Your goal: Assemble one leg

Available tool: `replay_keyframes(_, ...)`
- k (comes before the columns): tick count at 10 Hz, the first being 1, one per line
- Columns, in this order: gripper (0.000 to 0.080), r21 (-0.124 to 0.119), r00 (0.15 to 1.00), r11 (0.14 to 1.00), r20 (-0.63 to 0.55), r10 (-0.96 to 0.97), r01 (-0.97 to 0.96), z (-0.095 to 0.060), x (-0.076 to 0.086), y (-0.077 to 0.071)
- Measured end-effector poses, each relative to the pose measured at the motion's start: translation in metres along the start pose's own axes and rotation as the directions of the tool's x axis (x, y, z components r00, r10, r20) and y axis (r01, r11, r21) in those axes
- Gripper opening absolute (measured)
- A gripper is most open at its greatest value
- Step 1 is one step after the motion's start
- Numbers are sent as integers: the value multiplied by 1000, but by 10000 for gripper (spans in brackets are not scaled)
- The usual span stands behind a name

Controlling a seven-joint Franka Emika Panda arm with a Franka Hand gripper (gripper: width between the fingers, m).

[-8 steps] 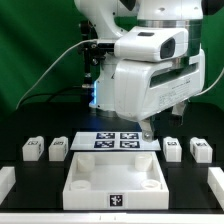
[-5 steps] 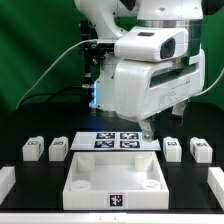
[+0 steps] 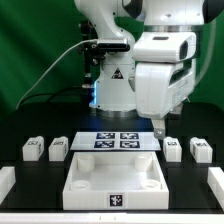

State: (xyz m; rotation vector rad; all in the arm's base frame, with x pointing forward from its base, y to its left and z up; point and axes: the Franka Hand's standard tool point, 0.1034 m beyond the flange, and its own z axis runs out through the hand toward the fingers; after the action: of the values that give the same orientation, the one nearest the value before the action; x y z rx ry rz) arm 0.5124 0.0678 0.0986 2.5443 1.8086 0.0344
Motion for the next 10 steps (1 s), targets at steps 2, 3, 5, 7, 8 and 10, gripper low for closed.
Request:
replay_keyframes(2, 650, -23, 967, 967, -8, -253, 253, 14, -27, -23)
replay_keyframes(3, 650, -24, 909, 909, -3, -416, 416, 20, -41, -24)
replay_keyframes(5, 650, -20, 838, 838, 9, -545, 545, 22, -61, -14)
replay_keyframes(7, 650, -17, 816, 816, 18, -577, 578, 23, -60, -16)
replay_keyframes(8, 650, -17, 817, 817, 18, -576, 577, 23, -60, -15)
replay_keyframes(10, 650, 1, 844, 844, 9, -536, 536, 27, -67, -18)
